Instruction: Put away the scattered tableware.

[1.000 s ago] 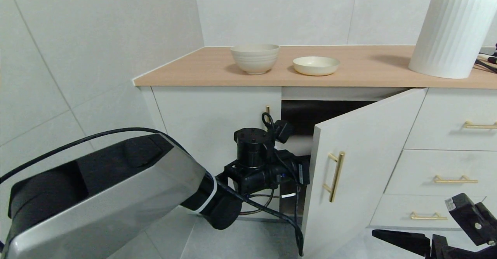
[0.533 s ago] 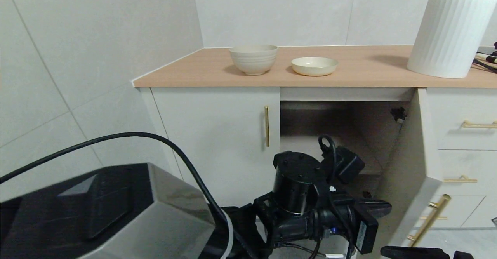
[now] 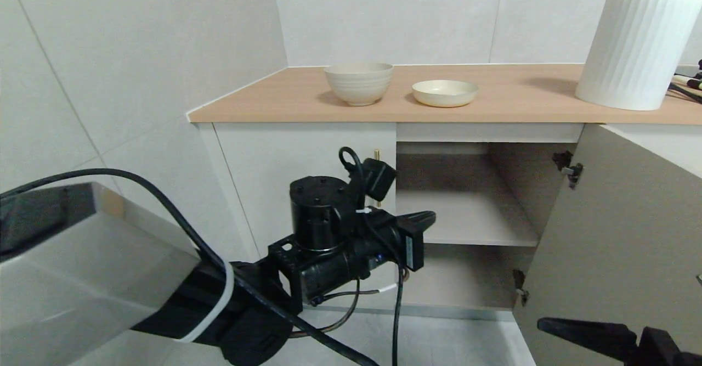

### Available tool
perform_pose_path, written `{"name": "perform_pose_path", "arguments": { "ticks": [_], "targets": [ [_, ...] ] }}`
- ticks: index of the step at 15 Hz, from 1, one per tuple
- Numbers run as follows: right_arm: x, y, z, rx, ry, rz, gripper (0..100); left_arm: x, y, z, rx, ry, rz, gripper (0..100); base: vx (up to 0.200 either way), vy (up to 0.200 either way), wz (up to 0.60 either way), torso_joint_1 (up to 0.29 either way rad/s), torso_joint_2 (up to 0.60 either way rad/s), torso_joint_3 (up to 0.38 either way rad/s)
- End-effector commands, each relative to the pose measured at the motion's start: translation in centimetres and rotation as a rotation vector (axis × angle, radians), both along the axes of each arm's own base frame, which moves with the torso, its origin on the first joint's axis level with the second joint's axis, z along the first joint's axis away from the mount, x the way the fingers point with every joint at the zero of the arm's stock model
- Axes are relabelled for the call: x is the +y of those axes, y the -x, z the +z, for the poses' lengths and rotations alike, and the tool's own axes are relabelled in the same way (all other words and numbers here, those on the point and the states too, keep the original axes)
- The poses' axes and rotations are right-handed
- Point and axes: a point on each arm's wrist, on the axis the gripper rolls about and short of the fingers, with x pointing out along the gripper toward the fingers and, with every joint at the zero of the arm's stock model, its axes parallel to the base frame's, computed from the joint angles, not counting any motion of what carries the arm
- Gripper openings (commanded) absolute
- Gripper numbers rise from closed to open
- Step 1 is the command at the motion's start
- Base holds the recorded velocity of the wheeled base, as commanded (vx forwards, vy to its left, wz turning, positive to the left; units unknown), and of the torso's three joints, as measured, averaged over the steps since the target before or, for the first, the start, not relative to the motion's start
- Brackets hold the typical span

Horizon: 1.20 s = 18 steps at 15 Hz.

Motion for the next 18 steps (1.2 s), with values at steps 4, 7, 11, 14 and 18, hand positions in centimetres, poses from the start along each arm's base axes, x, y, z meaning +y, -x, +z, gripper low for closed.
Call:
{"name": "perform_pose_path", "arguments": {
  "ticks": [4,7,11,14,18],
  "targets": [
    [2.7,-7.6,5.1,0.016,0.031,-0.257,100,8.7,1.7,4.7,-0.041,0.027,0.181,0,0.0,0.0,0.0,0.0,0.0,0.0],
    [4.6,-11.0,7.5,0.008,0.119,-0.478,100,11.8,3.8,6.4,-0.077,0.019,0.232,0,0.0,0.0,0.0,0.0,0.0,0.0],
    [6.0,-13.2,10.6,-0.024,0.15,-0.562,100,15.4,6.3,8.9,-0.058,-0.015,0.308,0,0.0,0.0,0.0,0.0,0.0,0.0],
    [5.6,-12.6,9.6,0.035,0.22,-0.557,100,16.3,6.2,9.8,-0.048,-0.01,0.332,100,0.0,0.0,0.0,0.0,0.0,0.0],
    [5.0,-12.0,10.6,0.01,0.195,-0.603,100,16.4,6.4,10.6,-0.069,0.017,0.329,100,0.0,0.0,0.0,0.0,0.0,0.0]
  ]
}}
